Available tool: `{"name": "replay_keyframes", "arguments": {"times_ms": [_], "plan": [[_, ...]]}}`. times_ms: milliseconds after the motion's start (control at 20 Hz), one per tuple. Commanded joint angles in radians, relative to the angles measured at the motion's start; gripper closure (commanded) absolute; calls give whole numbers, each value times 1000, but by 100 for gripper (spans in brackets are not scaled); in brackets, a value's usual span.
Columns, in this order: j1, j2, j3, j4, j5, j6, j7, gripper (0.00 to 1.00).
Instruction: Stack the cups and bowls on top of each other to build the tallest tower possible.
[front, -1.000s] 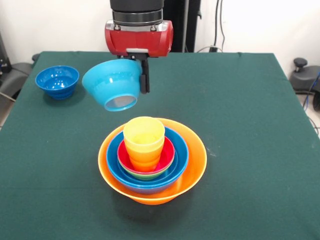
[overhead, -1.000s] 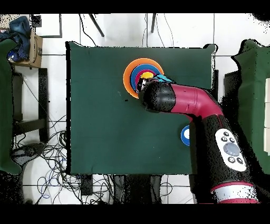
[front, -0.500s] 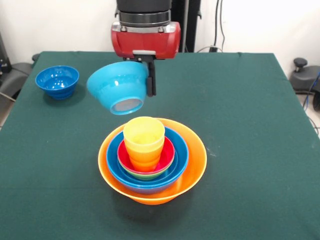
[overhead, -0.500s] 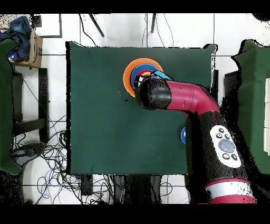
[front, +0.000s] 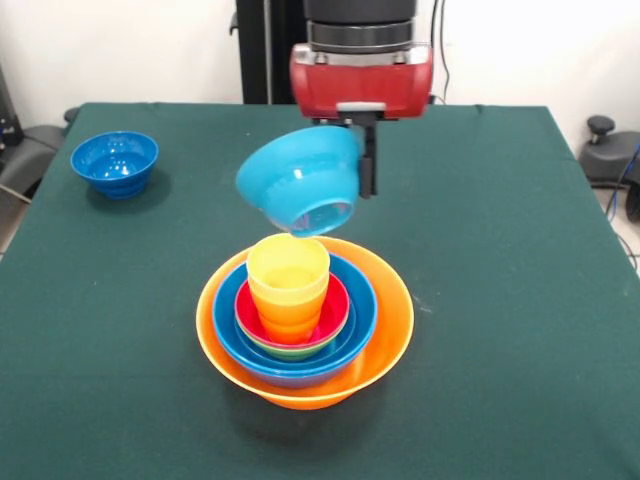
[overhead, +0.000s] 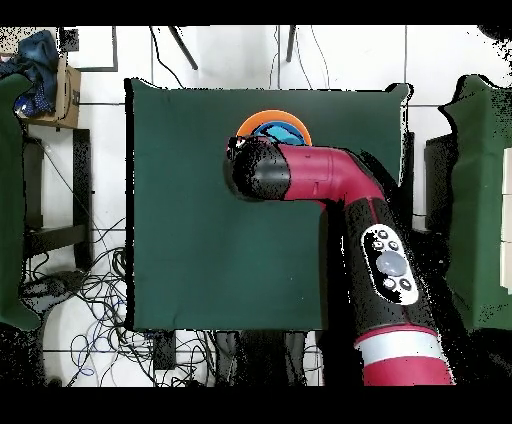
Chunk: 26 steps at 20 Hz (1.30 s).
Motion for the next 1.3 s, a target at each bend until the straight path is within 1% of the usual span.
{"name": "replay_keyframes", "arguments": {"times_ms": [50, 800, 1300], "plan": [[39, 80, -35, -29, 12, 73, 121, 100], [37, 111, -57, -2, -17, -14, 89, 100], [37, 116, -63, 0, -21, -28, 84, 100]]}}
